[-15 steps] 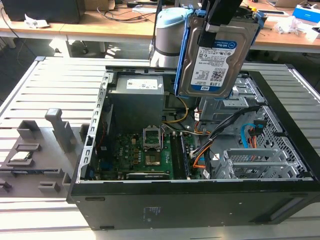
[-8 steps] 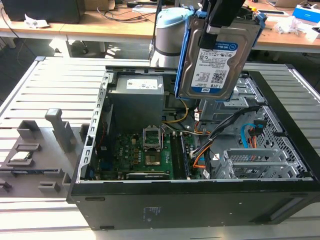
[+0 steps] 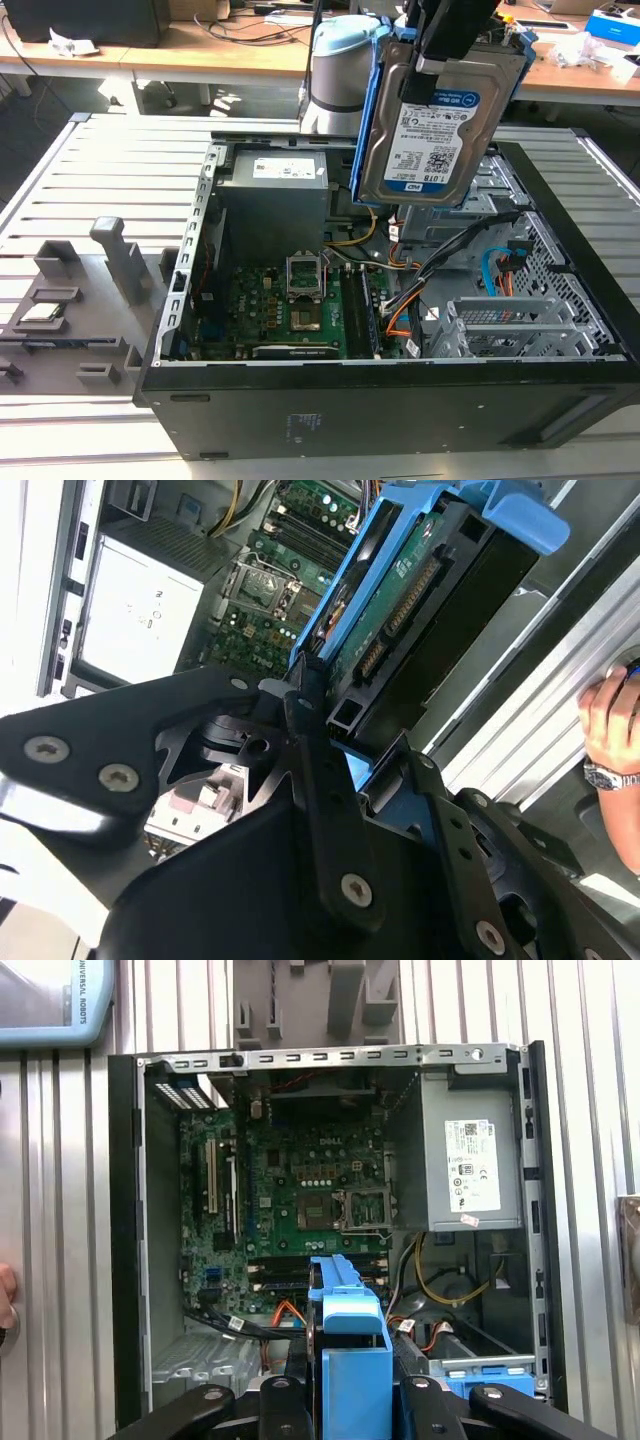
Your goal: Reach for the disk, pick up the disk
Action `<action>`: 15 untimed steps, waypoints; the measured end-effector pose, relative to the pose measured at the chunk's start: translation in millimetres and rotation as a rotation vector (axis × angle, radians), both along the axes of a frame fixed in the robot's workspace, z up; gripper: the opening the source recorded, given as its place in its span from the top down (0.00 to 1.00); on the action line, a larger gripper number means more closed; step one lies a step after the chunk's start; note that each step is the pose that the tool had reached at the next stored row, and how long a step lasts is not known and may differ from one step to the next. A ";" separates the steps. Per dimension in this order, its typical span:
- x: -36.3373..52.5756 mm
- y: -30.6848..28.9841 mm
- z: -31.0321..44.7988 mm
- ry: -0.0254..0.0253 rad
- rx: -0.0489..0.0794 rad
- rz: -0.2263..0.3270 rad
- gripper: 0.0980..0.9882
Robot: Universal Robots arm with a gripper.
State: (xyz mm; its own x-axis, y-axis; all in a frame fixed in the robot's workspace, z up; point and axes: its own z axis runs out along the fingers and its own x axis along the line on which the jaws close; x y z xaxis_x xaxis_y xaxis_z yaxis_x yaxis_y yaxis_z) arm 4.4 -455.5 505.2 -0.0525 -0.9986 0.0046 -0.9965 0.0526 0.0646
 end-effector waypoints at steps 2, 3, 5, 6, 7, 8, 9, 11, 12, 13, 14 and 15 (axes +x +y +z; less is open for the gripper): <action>0.0 -3.4 0.0 0.0000 0.000 0.000 0.70; 0.0 -4.5 0.0 0.0000 0.000 0.000 0.70; 0.0 -7.1 0.1 0.0000 0.000 0.000 0.70; 0.0 -8.5 0.0 0.0000 0.000 0.000 0.70; 0.0 -11.2 0.0 0.0000 0.000 0.000 0.70; 0.0 -13.5 0.0 0.0000 0.000 0.000 0.70; 0.0 -16.5 0.0 0.0000 0.000 0.000 0.70; 0.0 -25.5 0.0 0.0000 0.000 0.000 0.70; 0.0 -27.7 0.0 0.0000 0.000 0.000 0.70; 0.0 -30.0 0.0 0.0000 0.000 0.000 0.70; 0.0 -31.2 -0.1 0.0000 0.000 0.000 0.70; 0.0 -32.5 -0.1 0.0000 0.000 0.000 0.70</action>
State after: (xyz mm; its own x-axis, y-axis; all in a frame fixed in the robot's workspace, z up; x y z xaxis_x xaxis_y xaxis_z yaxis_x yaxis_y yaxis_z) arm 4.3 -488.0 505.2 -0.0525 -0.9986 0.0047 -0.9965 0.0527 0.0646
